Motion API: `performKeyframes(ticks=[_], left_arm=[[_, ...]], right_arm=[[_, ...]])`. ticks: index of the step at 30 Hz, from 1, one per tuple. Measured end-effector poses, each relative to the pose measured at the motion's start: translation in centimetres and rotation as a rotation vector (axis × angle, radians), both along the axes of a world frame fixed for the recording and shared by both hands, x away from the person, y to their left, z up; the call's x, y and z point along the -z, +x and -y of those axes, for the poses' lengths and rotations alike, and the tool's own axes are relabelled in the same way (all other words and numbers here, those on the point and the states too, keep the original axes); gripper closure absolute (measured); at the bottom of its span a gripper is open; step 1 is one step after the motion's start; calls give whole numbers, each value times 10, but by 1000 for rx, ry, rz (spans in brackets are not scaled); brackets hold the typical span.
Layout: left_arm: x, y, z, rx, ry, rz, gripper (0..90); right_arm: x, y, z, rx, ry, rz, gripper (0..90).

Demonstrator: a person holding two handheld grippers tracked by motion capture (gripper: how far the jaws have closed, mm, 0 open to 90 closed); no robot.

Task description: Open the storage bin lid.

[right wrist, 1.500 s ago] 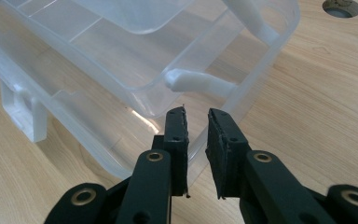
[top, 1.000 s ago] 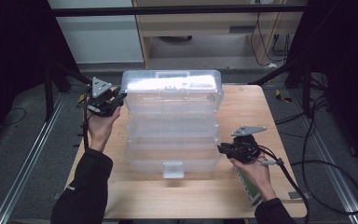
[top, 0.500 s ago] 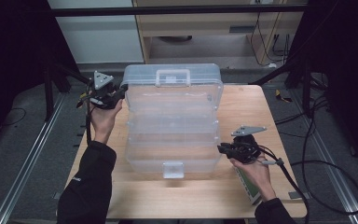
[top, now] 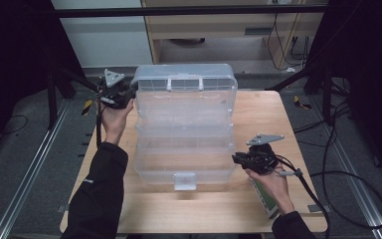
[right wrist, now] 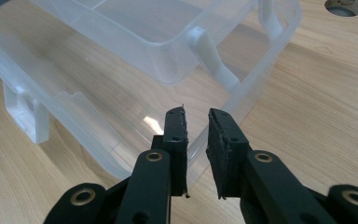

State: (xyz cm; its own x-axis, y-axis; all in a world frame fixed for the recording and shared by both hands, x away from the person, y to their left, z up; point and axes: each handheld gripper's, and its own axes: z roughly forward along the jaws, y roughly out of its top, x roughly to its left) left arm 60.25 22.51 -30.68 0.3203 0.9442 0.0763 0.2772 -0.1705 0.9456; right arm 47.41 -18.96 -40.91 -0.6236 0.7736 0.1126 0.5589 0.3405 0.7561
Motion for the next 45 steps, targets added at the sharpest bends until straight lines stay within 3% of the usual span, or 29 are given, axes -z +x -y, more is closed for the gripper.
performKeyframes(ticks=[14,24,31,32,37,42,45], left_arm=[[5,28,2,-22,-21,-19,788],[11,56,7,-51,-8,-56,785],[14,68,7,-50,1,-79,783],[15,69,7,-62,16,-73,830],[18,80,9,-69,36,-107,830],[22,86,9,-79,15,-122,832],[23,91,9,-75,29,-139,832]], right_arm=[[0,1,0,1,2,-7,771],[0,2,0,3,5,-17,770],[0,2,0,2,5,-18,770],[0,2,0,3,7,-16,770],[0,2,0,4,6,-15,770],[0,2,0,5,5,-15,770],[0,1,0,6,3,-13,770]])
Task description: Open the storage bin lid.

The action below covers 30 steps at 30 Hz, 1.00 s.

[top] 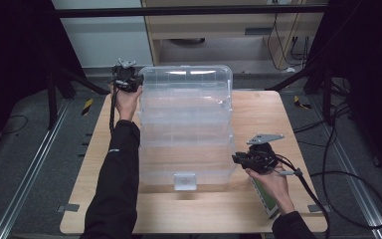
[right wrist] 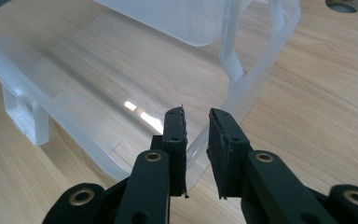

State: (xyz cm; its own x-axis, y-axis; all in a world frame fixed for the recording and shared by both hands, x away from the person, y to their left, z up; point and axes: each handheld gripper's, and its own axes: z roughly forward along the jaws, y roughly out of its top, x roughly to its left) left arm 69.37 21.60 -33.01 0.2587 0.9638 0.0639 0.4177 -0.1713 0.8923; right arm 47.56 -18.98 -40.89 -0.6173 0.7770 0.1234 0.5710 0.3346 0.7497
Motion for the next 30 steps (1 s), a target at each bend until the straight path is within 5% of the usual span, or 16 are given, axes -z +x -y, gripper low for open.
performKeyframes(ticks=[21,30], left_arm=[[13,14,-4,0,-77,-45,820],[11,10,-11,10,-63,-70,735]], right_arm=[[0,0,0,-1,-2,1,769],[0,0,0,0,-5,-7,770]])
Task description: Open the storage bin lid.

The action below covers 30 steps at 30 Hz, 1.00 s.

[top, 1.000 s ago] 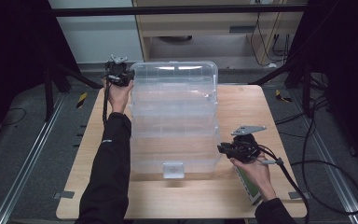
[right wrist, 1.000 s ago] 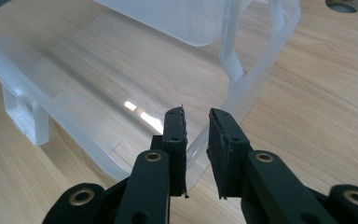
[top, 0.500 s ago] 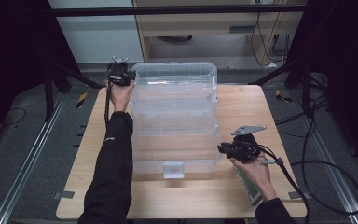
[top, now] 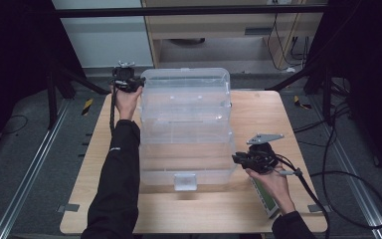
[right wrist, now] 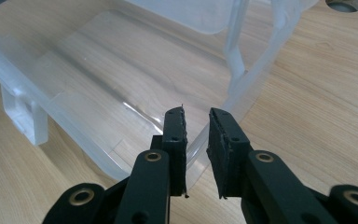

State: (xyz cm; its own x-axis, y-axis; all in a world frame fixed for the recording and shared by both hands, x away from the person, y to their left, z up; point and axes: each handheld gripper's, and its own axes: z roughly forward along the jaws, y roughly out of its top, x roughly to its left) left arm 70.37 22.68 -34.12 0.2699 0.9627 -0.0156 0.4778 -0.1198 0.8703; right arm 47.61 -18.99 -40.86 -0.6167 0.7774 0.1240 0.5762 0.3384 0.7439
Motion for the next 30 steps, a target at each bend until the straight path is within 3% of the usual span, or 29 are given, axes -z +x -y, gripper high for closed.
performKeyframes(ticks=[8,11,14,16,17,18,20,23,26,30], left_arm=[[-13,-24,-15,26,-26,40,665],[-20,-50,-28,53,-43,58,638],[-21,-63,-34,53,-33,67,608],[-24,-84,-42,67,-51,79,591],[-24,-84,-42,67,-51,79,580],[-25,-98,-46,74,-59,79,561],[-26,-106,-47,83,-54,84,535],[-22,-135,-49,116,-35,88,515],[-19,-148,-51,133,-22,77,500],[-12,-174,-55,157,-55,84,485]], right_arm=[[0,1,0,7,4,-3,766],[0,1,0,6,4,-2,766],[1,0,0,9,4,-2,766],[1,0,-1,8,3,0,762],[1,0,-1,8,3,0,762],[1,0,-1,9,0,3,759],[1,1,-1,8,-1,8,755],[1,1,-1,6,-4,12,753],[1,1,-1,8,-6,12,751],[2,1,-1,8,-4,9,746]])
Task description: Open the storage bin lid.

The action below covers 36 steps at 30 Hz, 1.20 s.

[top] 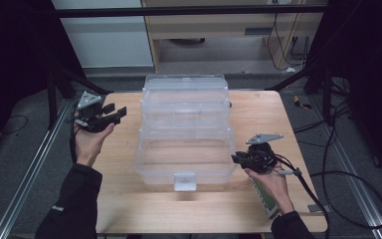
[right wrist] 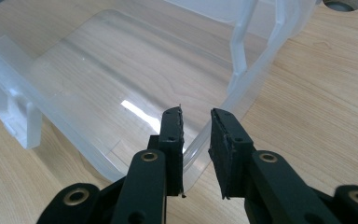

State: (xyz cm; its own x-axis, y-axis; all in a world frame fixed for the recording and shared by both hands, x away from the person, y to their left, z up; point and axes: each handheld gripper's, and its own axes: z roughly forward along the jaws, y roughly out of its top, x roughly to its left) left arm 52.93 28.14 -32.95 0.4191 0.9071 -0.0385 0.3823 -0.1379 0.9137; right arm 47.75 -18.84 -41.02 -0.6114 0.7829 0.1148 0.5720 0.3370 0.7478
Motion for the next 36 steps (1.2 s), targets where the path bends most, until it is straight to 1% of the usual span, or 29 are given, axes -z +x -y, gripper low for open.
performKeyframes(ticks=[1,2,3,4,5,7,8,9,10,12,13,14,15,16,17,18,20,21,22,23,24,25,26,27,28,29,30,32,36], left_arm=[[3,-6,0,0,2,1,483],[7,-16,0,-2,16,-2,477],[11,-21,0,3,18,-4,478],[11,-21,0,3,18,-4,478],[15,-28,0,9,24,-12,478],[23,-39,2,8,44,-12,481],[32,-48,4,12,31,-27,485],[32,-48,4,12,31,-27,488],[37,-54,6,22,32,-39,488],[45,-62,9,27,49,-56,495],[49,-65,11,38,52,-67,499],[57,-70,15,58,60,-84,522],[57,-70,15,58,60,-84,531],[60,-71,17,67,89,-105,538],[63,-73,21,70,92,-91,540],[63,-73,21,70,92,-91,542],[67,-74,25,80,108,-97,542],[72,-74,29,78,116,-107,549],[74,-74,29,82,118,-116,554],[74,-74,29,82,118,-116,565],[81,-73,33,84,139,-120,572],[81,-73,33,84,139,-120,577],[83,-72,34,87,151,-133,577],[88,-71,35,93,155,-140,605],[88,-71,35,93,155,-140,615],[90,-70,35,90,169,-151,628],[91,-69,35,88,167,-156,628],[93,-68,34,96,151,-159,648],[92,-68,33,96,151,-160,683]], right_arm=[[0,0,0,0,1,-2,745],[0,0,0,-1,0,-1,744],[0,0,0,-1,0,-1,744],[0,0,0,-1,0,-1,744],[0,0,0,-2,0,0,744],[0,0,0,-3,-1,2,744],[0,0,0,-3,-1,3,744],[0,0,0,-3,-1,3,744],[0,0,0,-3,-2,4,744],[0,0,0,-2,-5,7,743],[0,0,-1,-3,-5,8,742],[0,-1,-1,0,-5,9,742],[0,-1,-1,0,-7,10,742],[0,-1,-1,-1,-7,10,742],[0,0,-1,-2,-6,9,741],[0,0,-1,-2,-6,9,741],[0,0,-1,-3,-7,9,741],[0,-1,-1,0,-8,7,742],[0,-1,-1,0,-8,8,742],[0,-1,-1,0,-8,8,742],[0,-1,-1,1,-8,8,742],[0,-1,-1,1,-8,8,742],[0,-1,-1,1,-9,8,743],[0,-1,-2,2,-11,9,744],[0,-1,-2,3,-15,9,745],[-1,-1,-3,2,-30,14,746],[-1,-1,-3,2,-30,14,746],[-2,-2,-5,3,-42,17,746],[-2,-3,-7,5,-45,14,746]])
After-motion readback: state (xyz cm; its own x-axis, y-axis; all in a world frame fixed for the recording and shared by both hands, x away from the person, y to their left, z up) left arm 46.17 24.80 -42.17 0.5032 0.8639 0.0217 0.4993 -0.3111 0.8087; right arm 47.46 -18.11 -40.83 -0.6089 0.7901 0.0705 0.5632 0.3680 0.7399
